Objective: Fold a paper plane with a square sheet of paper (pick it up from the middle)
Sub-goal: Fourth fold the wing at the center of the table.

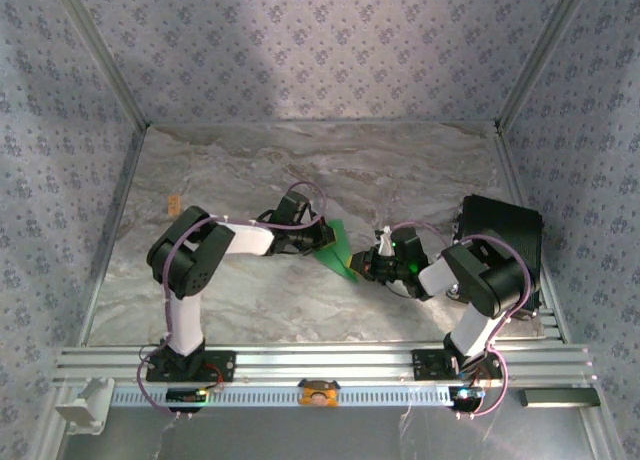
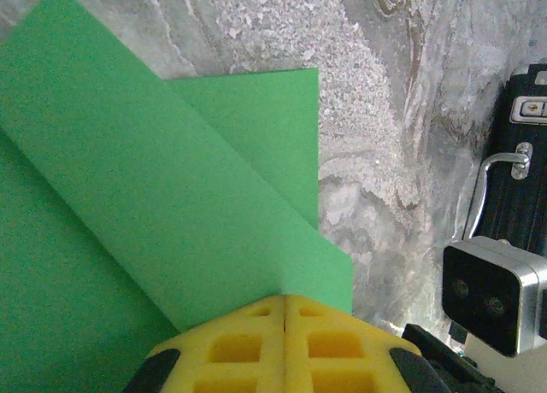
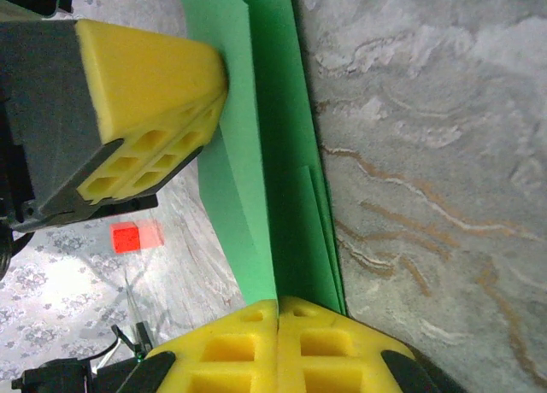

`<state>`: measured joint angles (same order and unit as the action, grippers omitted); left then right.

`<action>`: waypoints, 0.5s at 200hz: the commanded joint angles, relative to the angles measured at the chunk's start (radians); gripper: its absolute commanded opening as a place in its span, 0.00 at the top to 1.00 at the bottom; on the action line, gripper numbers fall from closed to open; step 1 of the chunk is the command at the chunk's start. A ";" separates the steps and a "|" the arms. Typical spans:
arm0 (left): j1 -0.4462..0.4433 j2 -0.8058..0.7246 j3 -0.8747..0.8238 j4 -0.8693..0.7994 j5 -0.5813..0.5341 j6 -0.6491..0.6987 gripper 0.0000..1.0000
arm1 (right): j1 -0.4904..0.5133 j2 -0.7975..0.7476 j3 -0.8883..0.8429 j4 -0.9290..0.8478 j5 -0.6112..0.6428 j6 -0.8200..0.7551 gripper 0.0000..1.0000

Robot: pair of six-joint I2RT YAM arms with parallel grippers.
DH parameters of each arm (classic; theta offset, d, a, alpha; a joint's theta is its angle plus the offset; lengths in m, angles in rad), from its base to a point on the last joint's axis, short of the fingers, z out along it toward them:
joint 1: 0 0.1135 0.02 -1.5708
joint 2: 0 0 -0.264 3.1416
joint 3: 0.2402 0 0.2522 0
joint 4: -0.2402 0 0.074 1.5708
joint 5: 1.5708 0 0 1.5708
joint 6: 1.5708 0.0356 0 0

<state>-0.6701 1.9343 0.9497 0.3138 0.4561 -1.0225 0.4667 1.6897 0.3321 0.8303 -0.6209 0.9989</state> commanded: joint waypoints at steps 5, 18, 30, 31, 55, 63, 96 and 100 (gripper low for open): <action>-0.007 0.027 0.026 -0.022 -0.010 -0.008 0.97 | -0.007 0.021 -0.001 -0.079 -0.002 0.007 1.00; -0.008 0.031 0.027 -0.027 -0.011 -0.008 0.97 | -0.008 0.022 0.002 -0.082 -0.003 0.007 1.00; -0.007 0.031 0.024 -0.033 -0.016 -0.008 0.97 | -0.009 0.023 0.002 -0.084 -0.004 0.007 1.00; -0.007 0.031 0.024 -0.034 -0.018 -0.008 0.97 | -0.008 0.022 0.002 -0.084 -0.004 0.007 1.00; -0.007 0.037 0.027 -0.045 -0.023 -0.010 0.98 | -0.009 0.024 0.002 -0.086 -0.004 0.006 1.00; -0.008 0.041 0.027 -0.045 -0.021 -0.009 0.98 | -0.008 0.024 0.002 -0.086 -0.004 0.006 1.00; -0.007 0.055 0.043 -0.069 -0.011 -0.002 0.98 | -0.009 0.024 0.004 -0.089 -0.005 0.008 1.00; -0.008 0.056 0.045 -0.075 -0.011 0.000 0.98 | -0.008 0.024 0.004 -0.091 -0.005 0.008 1.00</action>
<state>-0.6701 1.9545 0.9657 0.2947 0.4561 -1.0225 0.4641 1.6909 0.3378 0.8188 -0.6277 0.9989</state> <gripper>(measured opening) 0.046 0.062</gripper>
